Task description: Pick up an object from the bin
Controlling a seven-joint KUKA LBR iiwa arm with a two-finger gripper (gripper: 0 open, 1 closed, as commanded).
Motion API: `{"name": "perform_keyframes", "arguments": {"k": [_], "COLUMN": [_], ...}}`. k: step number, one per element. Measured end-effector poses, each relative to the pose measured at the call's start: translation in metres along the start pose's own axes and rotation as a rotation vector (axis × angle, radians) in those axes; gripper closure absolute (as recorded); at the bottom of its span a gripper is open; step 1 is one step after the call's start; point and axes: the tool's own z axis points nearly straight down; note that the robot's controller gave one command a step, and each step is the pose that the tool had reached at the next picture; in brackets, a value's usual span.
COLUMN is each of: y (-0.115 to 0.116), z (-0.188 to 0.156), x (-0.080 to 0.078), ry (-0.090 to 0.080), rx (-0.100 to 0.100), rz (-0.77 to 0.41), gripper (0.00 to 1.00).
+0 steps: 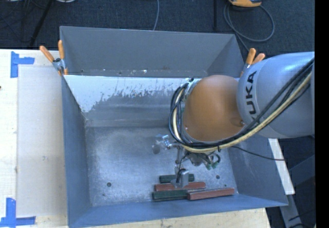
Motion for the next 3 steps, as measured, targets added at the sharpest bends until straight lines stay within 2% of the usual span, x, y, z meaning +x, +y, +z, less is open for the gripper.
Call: {"name": "perform_keyframes", "arguments": {"k": [1,2,3], "y": [-0.042,-0.023,-0.023], "z": [0.058,0.055,0.055], "x": [0.034,0.025,0.025], "ry": [0.004,0.001,0.001], "rx": [-0.001,0.003,0.003], "rz": [0.014,-0.033,-0.032], "gripper": [0.0,1.0,1.0]}}
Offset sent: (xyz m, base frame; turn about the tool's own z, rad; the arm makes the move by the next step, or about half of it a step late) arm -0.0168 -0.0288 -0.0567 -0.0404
